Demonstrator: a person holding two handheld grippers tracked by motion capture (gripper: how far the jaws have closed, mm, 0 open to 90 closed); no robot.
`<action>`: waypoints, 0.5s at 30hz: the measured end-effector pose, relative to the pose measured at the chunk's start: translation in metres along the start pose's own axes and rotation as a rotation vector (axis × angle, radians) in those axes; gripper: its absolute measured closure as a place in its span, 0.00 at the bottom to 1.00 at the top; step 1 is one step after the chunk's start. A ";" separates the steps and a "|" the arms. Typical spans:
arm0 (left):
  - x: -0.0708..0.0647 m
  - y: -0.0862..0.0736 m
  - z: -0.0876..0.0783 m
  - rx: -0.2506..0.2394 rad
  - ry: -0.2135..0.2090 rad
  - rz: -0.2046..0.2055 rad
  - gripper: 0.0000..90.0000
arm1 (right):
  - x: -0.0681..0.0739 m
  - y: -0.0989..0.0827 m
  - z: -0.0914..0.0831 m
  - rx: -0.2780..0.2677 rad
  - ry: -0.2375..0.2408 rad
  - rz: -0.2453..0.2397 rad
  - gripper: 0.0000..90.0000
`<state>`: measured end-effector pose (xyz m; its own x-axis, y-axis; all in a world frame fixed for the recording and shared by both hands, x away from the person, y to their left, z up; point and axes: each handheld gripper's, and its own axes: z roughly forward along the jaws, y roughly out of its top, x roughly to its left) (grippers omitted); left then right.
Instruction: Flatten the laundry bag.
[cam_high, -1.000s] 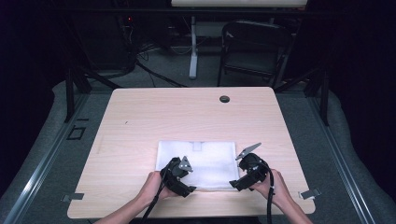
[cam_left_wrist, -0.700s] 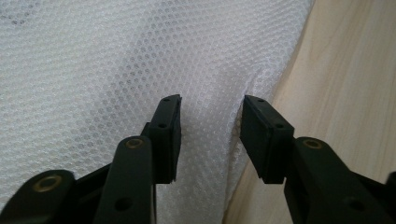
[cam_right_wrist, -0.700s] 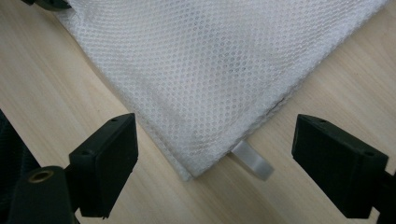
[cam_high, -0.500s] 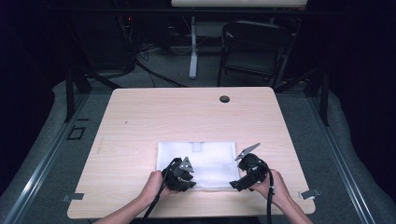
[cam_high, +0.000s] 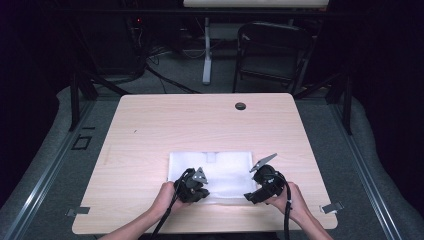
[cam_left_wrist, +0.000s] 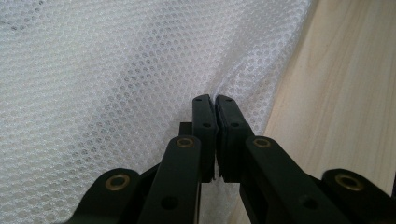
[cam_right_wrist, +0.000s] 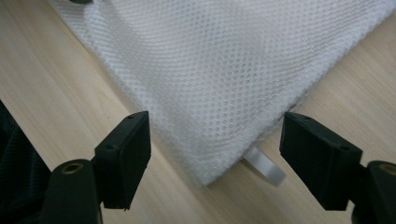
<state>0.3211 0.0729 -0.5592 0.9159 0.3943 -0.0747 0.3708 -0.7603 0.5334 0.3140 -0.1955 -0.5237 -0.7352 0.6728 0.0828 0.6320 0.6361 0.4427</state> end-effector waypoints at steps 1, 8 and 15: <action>0.000 0.000 0.000 0.002 -0.001 -0.004 0.98 | 0.001 0.000 -0.001 -0.008 0.000 -0.003 0.31; 0.000 0.003 -0.002 -0.003 0.000 -0.031 0.98 | 0.017 0.005 -0.007 -0.060 0.009 -0.059 0.57; 0.002 0.005 -0.004 -0.016 -0.001 -0.038 0.99 | 0.032 0.009 -0.004 -0.084 0.009 -0.110 0.93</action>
<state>0.3240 0.0717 -0.5526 0.9012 0.4225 -0.0965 0.4034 -0.7363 0.5432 0.2950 -0.1701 -0.5134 -0.8016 0.5966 0.0376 0.5245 0.6718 0.5230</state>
